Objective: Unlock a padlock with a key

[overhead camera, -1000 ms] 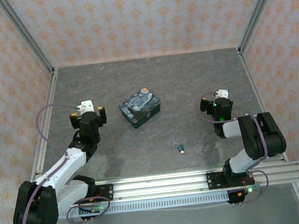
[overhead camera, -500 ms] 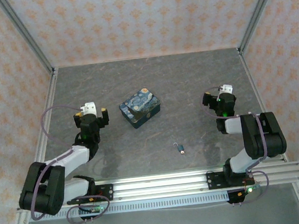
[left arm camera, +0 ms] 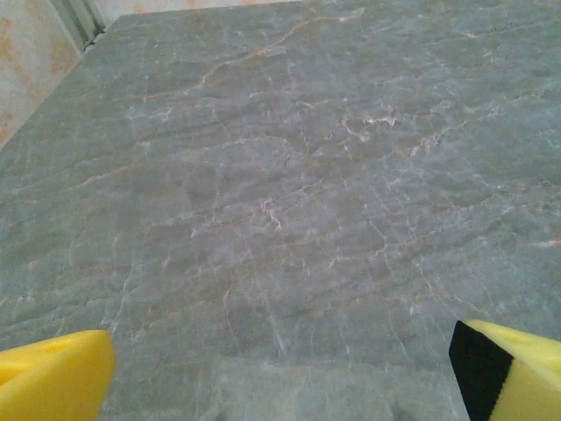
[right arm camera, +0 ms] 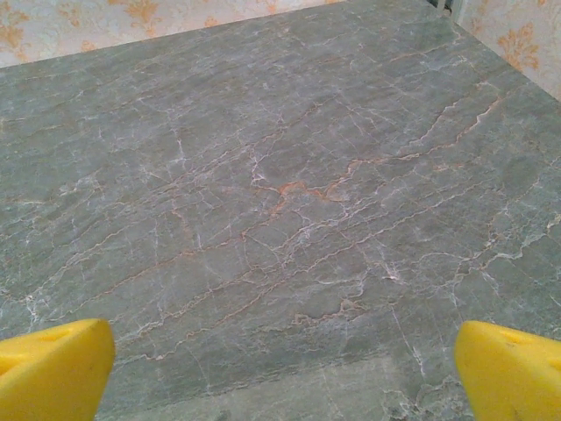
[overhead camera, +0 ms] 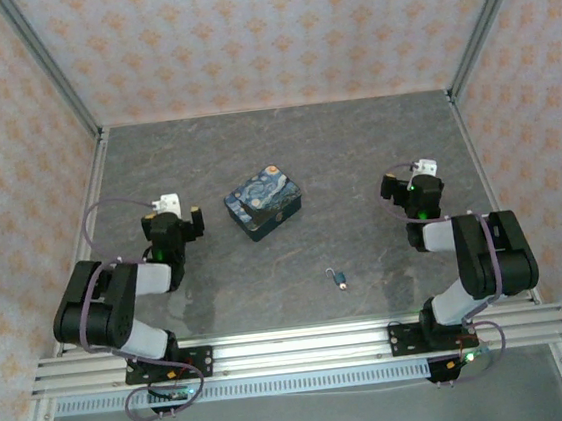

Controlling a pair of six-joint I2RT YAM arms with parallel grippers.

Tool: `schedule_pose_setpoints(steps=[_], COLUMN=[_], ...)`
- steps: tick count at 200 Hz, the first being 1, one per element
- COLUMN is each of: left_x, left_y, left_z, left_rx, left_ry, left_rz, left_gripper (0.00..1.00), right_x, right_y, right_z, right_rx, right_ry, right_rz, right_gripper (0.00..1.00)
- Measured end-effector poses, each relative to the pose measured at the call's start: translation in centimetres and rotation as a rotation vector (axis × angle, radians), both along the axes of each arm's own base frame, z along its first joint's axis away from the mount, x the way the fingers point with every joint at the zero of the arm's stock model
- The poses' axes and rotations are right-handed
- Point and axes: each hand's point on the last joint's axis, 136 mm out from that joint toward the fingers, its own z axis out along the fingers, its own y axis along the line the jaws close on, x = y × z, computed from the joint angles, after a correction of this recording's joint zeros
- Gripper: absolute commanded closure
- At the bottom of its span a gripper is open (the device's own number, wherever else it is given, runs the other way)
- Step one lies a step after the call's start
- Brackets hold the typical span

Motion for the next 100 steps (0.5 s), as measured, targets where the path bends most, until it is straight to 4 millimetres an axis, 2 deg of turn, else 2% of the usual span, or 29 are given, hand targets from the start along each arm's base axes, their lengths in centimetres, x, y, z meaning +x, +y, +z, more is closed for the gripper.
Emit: schedule_pose_setpoints(steps=[28, 100], left_x=[1.5, 1.3], left_y=[1.1, 0.7], left_z=[1.8, 1.3], left_rx=[-0.029, -0.035], left_ry=[-0.047, -0.023], left_rz=[0.021, 0.003], left_gripper=[0.00, 0.00], right_x=[0.0, 0.0], right_y=[0.0, 0.1], right_z=[0.0, 0.0], right_rx=[0.000, 0.000], right_ry=[0.000, 0.002], right_rz=[0.001, 0.003], right_gripper=[0.01, 0.01])
